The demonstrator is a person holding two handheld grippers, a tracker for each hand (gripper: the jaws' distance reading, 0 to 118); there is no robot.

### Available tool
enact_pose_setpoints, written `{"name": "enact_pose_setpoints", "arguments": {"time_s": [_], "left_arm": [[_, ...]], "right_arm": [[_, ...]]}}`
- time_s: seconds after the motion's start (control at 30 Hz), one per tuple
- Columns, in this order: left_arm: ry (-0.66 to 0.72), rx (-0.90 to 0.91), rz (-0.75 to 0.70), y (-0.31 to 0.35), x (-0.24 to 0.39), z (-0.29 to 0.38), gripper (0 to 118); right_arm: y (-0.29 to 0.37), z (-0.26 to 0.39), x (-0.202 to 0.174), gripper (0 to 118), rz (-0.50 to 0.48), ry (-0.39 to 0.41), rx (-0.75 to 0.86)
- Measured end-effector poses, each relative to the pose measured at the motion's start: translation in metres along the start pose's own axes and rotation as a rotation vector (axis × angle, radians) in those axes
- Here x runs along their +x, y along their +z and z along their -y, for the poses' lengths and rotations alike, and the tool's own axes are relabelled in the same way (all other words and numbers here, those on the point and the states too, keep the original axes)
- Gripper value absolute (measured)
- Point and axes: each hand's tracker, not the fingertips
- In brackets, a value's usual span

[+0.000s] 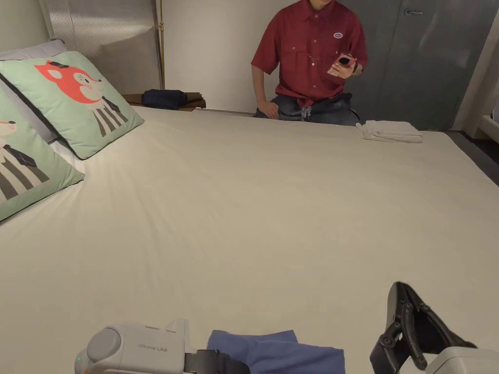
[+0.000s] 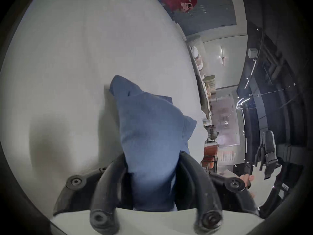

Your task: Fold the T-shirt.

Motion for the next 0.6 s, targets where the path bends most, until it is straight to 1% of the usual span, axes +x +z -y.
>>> {"name": "enact_pose_setpoints", "arguments": {"time_s": [0.07,0.13,0.2,0.27,0.37,0.43,0.53,0.6], "left_arm": [[-0.026,0.030,-0.027,0.025,-0.004,-0.005,28],[-0.009,0.073,-0.034,0.054,-0.017,-0.010,28],[0.026,0.135,-0.047,0.088,-0.034,-0.009,28],[0.072,0.191,-0.066,0.128,-0.057,-0.005,28],[0.129,0.240,-0.109,0.182,-0.090,-0.002,28],[0.136,0.259,-0.140,0.220,-0.110,-0.002,28],[0.146,0.282,-0.189,0.267,-0.134,-0.010,28],[0.154,0.289,-0.210,0.293,-0.148,-0.020,28]], "right_arm": [[-0.008,-0.008,-0.011,0,-0.019,-0.001,0.015],[-0.018,-0.011,-0.027,0,-0.062,-0.012,0.017],[-0.028,-0.011,-0.050,0,-0.108,-0.006,0.019],[-0.039,-0.010,-0.079,0,-0.192,-0.012,0.000],[-0.053,-0.006,-0.121,0,-0.283,-0.027,-0.024],[-0.061,-0.005,-0.148,0,-0.337,-0.039,-0.028],[-0.068,-0.005,-0.179,0,-0.389,-0.049,-0.039],[-0.071,-0.004,-0.195,0,-0.413,-0.039,-0.044]]}}
